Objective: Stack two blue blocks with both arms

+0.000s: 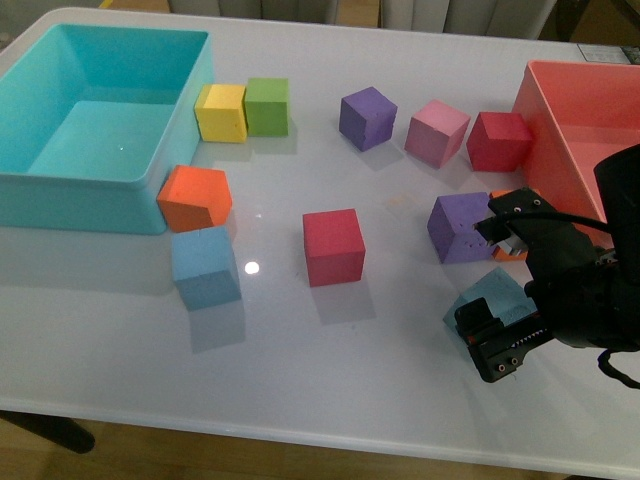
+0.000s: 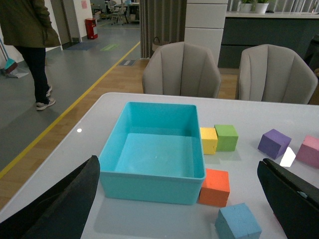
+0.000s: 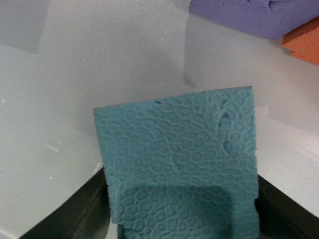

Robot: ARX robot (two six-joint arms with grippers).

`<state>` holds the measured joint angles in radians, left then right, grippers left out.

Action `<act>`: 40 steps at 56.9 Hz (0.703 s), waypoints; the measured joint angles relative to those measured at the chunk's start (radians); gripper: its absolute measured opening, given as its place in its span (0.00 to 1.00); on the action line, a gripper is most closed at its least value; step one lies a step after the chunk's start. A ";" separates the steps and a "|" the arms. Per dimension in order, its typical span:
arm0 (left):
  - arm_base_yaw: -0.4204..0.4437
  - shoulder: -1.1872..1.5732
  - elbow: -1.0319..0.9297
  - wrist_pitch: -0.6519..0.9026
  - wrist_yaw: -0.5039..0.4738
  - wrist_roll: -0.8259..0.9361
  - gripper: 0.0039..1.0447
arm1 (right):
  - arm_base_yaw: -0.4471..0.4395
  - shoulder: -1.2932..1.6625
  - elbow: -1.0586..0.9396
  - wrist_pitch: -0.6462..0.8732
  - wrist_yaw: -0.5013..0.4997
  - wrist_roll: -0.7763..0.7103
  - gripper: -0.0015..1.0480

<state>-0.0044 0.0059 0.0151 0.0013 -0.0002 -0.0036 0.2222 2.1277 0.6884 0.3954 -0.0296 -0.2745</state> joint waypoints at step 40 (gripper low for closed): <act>0.000 0.000 0.000 0.000 0.000 0.000 0.92 | 0.073 -0.247 0.135 -0.179 -0.065 0.056 0.35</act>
<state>-0.0044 0.0059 0.0151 0.0013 -0.0002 -0.0036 0.2955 1.8805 0.8234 0.2165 -0.0944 -0.2180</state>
